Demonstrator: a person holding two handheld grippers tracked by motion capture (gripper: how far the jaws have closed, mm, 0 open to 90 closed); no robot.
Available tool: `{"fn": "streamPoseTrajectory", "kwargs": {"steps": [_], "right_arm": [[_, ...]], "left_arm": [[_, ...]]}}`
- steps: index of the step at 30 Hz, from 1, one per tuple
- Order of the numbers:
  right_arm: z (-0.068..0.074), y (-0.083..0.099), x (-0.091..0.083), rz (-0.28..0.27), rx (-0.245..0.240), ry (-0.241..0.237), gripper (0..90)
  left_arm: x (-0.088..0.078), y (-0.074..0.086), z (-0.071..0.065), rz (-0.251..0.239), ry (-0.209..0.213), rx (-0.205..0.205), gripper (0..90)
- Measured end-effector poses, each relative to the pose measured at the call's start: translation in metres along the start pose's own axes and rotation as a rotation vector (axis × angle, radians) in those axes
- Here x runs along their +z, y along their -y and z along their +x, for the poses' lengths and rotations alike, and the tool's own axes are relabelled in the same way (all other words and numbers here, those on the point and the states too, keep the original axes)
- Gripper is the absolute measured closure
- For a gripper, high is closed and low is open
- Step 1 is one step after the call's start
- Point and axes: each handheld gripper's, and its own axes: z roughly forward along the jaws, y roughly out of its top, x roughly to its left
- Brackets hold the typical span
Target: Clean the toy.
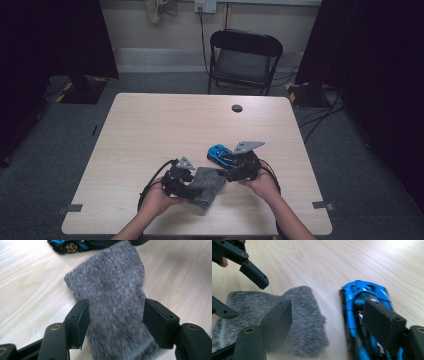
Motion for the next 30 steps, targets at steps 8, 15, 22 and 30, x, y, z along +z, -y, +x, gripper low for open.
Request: {"fn": "streamPoseTrajectory", "kwargs": {"steps": [8, 15, 22, 30], "right_arm": [[0.012, 0.001, 0.011, 0.014, -0.015, -0.039, 24.5], [0.016, 0.009, 0.02, 0.042, -0.007, -0.072, 26.4], [0.02, 0.02, 0.019, 0.074, -0.017, -0.112, 29.6], [0.027, 0.008, 0.012, 0.04, -0.04, -0.119, 25.8]], "left_arm": [[-0.002, 0.019, -0.006, 0.035, -0.012, 0.0, 39.2], [0.005, 0.021, 0.008, 0.06, -0.028, -0.035, 42.8], [0.0, 0.016, 0.03, 0.02, -0.069, -0.089, 44.4], [-0.003, 0.018, 0.036, 0.019, -0.076, -0.092, 44.8]]}}
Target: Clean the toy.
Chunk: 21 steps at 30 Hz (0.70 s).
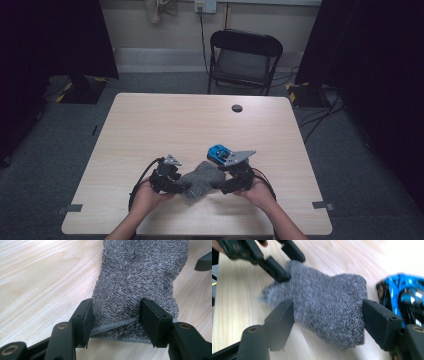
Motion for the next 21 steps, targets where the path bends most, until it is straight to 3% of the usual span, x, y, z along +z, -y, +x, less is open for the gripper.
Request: {"fn": "streamPoseTrajectory", "kwargs": {"steps": [6, 12, 15, 21], "right_arm": [[0.005, -0.016, 0.011, -0.008, -0.041, 0.023, 22.5], [0.0, -0.027, 0.005, -0.033, -0.032, 0.03, 22.3], [-0.003, -0.031, 0.004, -0.04, -0.019, 0.009, 22.5], [0.001, -0.03, 0.032, 0.005, -0.025, -0.028, 21.7]], "left_arm": [[-0.001, 0.002, 0.002, -0.012, 0.001, -0.015, 44.9], [-0.002, 0.002, 0.002, -0.018, 0.011, -0.014, 45.1], [-0.001, 0.001, 0.001, -0.027, 0.016, -0.017, 45.1], [-0.003, 0.0, -0.001, -0.026, 0.043, -0.003, 41.9]]}}
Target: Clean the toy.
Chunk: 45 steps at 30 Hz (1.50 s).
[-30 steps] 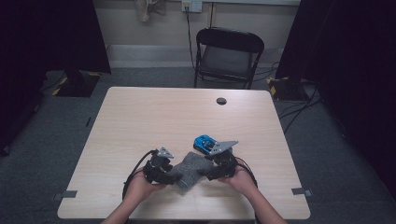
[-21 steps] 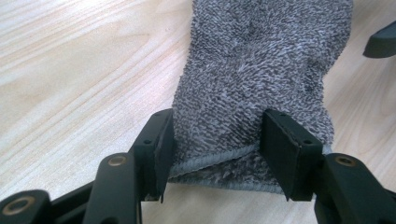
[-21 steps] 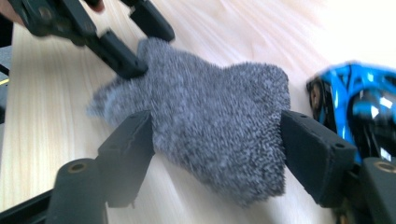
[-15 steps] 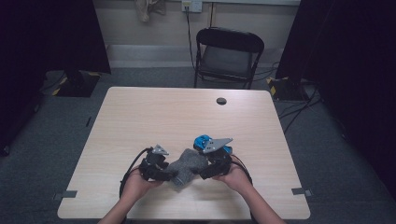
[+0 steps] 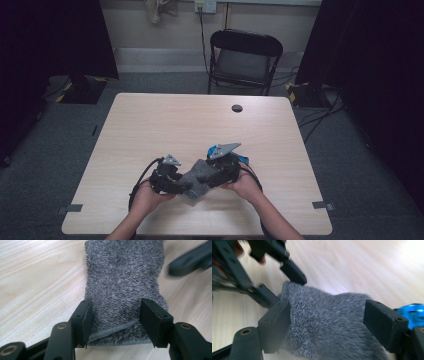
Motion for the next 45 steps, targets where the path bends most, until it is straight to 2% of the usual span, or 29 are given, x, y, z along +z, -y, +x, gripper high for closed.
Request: {"fn": "streamPoseTrajectory", "kwargs": {"steps": [3, 7, 9, 11, 13, 18, 22, 25, 28, 30, 33, 39, 41, 45], "right_arm": [[0.004, 0.006, 0.015, 0.05, -0.023, -0.002, 20.9], [0.008, 0.014, 0.026, 0.088, -0.026, 0.0, 21.2], [0.008, 0.016, 0.027, 0.094, -0.031, 0.012, 26.6], [0.007, 0.017, 0.027, 0.098, -0.009, 0.012, 31.4], [0.008, 0.019, 0.026, 0.1, -0.002, 0.027, 38.9], [0.009, 0.02, 0.022, 0.101, 0.033, 0.026, 65.2], [0.013, 0.02, 0.019, 0.099, 0.043, 0.035, 71.5], [0.012, 0.02, 0.014, 0.087, 0.066, 0.037, 72.1], [0.01, 0.019, 0.003, 0.064, 0.094, 0.025, 72.1], [0.008, 0.017, -0.007, 0.065, 0.085, 0.046, 72.1], [0.001, 0.014, -0.026, 0.035, 0.103, 0.053, 72.2], [-0.013, 0.012, -0.066, 0.011, 0.112, 0.115, 72.2], [-0.021, 0.017, -0.082, -0.01, 0.139, 0.144, 72.1], [-0.038, 0.027, -0.105, -0.027, 0.159, 0.205, 72.0]], "left_arm": [[-0.003, 0.001, 0.001, 0.008, 0.026, 0.015, 38.5], [-0.009, 0.001, 0.004, -0.013, 0.027, 0.016, 35.4], [-0.012, -0.001, 0.005, -0.024, 0.022, 0.012, 32.1], [-0.013, -0.003, 0.006, -0.033, 0.009, 0.013, 30.1], [-0.014, -0.004, 0.006, -0.041, 0.016, 0.015, 29.8], [-0.015, -0.008, 0.006, -0.061, 0.005, 0.031, 28.0], [-0.018, -0.013, 0.009, -0.071, 0.001, 0.025, 29.1], [-0.019, -0.017, 0.011, -0.075, 0.002, 0.013, 29.6], [-0.019, -0.022, 0.011, -0.081, -0.003, 0.01, 30.2], [-0.018, -0.027, 0.011, -0.09, -0.012, 0.008, 30.6], [-0.017, -0.036, 0.009, -0.105, -0.006, 0.01, 30.7], [-0.007, -0.054, 0.001, -0.111, 0.003, 0.02, 30.6], [-0.001, -0.059, -0.001, -0.104, 0.005, 0.026, 30.6], [0.013, -0.067, -0.007, -0.095, 0.012, 0.042, 31.3]]}}
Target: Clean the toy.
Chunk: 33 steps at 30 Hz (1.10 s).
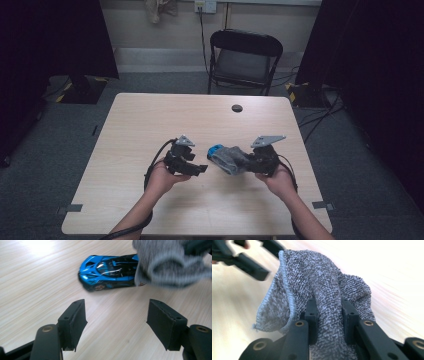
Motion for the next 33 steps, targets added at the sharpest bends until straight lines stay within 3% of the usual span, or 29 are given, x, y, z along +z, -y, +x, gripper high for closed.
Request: {"fn": "streamPoseTrajectory", "kwargs": {"steps": [3, 5, 8, 11, 16, 25, 33], "right_arm": [[-0.017, 0.007, -0.012, -0.026, 0.043, 0.024, 71.9], [-0.025, 0.012, -0.019, -0.014, 0.045, 0.065, 71.8], [-0.033, 0.019, -0.023, -0.003, 0.055, 0.089, 71.7], [-0.043, 0.029, -0.027, -0.015, 0.099, 0.101, 71.6], [-0.058, 0.046, -0.033, -0.026, 0.169, 0.144, 71.5], [-0.073, 0.069, -0.029, 0.049, 0.191, 0.233, 70.5], [-0.067, 0.077, -0.012, 0.095, 0.153, 0.218, 69.8]], "left_arm": [[0.012, -0.005, -0.004, 0.002, -0.004, 0.024, 30.8], [0.02, -0.008, -0.008, 0.005, -0.011, 0.038, 30.1], [0.032, -0.015, -0.009, 0.019, -0.011, 0.042, 29.8], [0.044, -0.022, -0.012, -0.004, -0.001, 0.053, 30.1], [0.06, -0.033, -0.016, 0.003, 0.011, 0.062, 30.4], [0.084, -0.037, -0.022, 0.019, 0.002, 0.071, 30.1], [0.094, -0.034, -0.021, 0.034, -0.021, 0.073, 23.9]]}}
